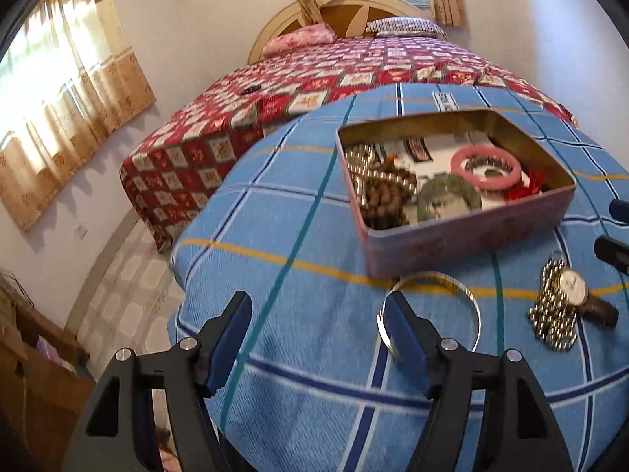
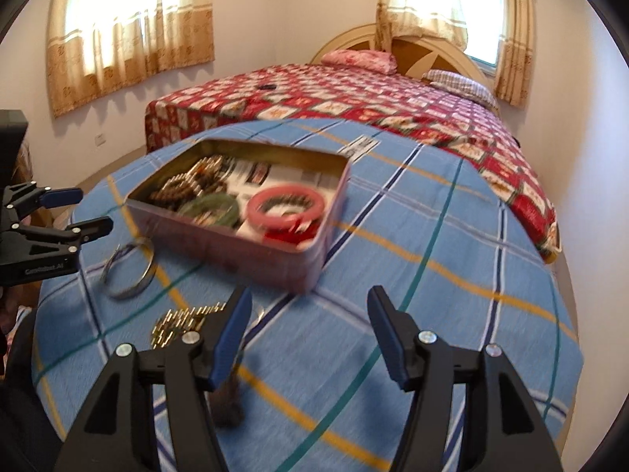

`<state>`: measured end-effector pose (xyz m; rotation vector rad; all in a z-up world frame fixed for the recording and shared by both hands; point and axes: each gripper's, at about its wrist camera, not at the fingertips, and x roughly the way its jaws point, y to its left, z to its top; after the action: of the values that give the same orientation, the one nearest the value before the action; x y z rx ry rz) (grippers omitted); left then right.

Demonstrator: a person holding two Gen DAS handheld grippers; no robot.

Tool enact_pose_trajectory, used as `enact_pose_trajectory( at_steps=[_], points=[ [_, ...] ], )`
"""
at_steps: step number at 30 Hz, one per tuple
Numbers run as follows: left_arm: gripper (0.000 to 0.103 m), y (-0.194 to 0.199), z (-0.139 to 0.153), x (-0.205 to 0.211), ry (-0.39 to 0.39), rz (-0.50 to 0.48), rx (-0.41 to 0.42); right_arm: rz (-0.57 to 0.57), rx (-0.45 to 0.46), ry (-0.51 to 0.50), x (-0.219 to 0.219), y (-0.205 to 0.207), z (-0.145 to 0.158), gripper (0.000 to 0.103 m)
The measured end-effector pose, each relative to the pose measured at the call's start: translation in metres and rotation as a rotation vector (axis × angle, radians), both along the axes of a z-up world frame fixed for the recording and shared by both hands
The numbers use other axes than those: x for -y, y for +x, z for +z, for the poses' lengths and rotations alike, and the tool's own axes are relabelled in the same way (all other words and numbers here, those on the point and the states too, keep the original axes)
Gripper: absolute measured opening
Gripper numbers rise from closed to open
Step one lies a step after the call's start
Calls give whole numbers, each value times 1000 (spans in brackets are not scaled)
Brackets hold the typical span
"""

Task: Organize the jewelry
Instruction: 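Grasp the gold watch by its brown strap with the right gripper, then grasp the gold bead chain with the left gripper while the right gripper holds the watch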

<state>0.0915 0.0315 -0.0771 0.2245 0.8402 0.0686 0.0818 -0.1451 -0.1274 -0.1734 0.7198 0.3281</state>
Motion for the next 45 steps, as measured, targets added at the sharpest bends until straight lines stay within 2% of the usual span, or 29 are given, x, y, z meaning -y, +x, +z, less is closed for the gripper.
enact_pose_trajectory(
  at_steps=[11,14,19,20,21,32,39,45],
  points=[
    [71,-7,-3,12,-8,-18,-7,64,-32,-11,-13,-19,-13,63],
    [71,-5,-5,9,-15,2,-14,80,-43,-15,-16,-20,-17,61],
    [71,-8,-1,8,-52,11,-13,128,-86,-3,-20,-21,-26,35],
    [71,-9,-1,10,-54,6,-12,133,-89,-8,-21,-21,-27,28],
    [71,-10,1,15,-60,-3,-12,138,-90,-12,-22,-23,-28,25],
    [71,-21,9,70,-113,-144,-6,73,-87,-36,-2,-23,-26,24],
    [71,-18,8,83,-122,-165,-14,10,-62,-104,6,-21,-26,24],
    [71,-22,11,94,-126,-203,-6,-45,-61,-111,22,-16,-26,24]
  ],
)
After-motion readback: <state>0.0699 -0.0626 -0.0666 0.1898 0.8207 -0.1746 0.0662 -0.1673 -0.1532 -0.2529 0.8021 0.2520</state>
